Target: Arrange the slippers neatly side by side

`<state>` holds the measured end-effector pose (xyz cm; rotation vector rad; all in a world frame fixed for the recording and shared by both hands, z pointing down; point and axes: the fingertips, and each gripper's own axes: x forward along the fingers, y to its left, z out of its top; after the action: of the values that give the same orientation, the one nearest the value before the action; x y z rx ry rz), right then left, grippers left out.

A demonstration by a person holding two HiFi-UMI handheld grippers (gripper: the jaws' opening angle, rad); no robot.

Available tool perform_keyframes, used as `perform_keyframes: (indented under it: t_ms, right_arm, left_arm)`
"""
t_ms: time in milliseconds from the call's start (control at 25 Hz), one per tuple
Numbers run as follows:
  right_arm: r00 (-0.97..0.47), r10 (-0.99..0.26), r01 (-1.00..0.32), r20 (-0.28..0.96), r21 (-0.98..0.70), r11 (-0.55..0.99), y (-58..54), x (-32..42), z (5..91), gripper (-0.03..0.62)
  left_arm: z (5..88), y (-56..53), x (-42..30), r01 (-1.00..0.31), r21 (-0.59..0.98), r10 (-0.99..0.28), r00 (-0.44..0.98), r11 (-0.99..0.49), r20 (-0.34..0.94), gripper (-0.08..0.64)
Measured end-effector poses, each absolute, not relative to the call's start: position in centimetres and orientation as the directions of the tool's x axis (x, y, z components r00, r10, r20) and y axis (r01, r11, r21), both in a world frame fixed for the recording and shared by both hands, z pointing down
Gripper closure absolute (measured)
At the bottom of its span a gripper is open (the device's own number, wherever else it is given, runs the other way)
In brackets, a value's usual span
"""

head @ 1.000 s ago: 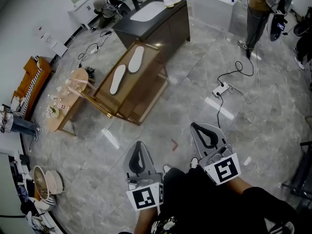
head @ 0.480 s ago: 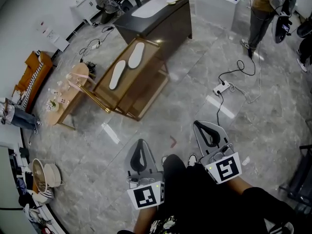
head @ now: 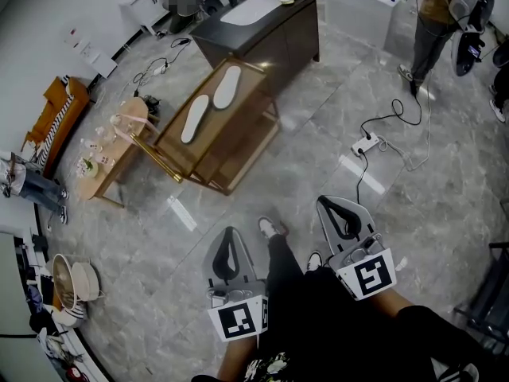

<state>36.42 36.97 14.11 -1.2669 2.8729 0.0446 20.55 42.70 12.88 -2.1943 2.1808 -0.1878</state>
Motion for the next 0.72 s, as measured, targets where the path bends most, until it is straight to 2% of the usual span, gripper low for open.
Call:
perform_keyframes:
  t_ms: [720]
  right_arm:
    - [-0.702, -0.712, -0.709, 0.005, 0.09, 0.7, 33.8, 34.1, 14.3, 0.594]
  left_arm:
    - [13.4, 39.2, 18.2, -0.998, -0.067, -1.0, -0.013, 0.011, 0.023, 0.56]
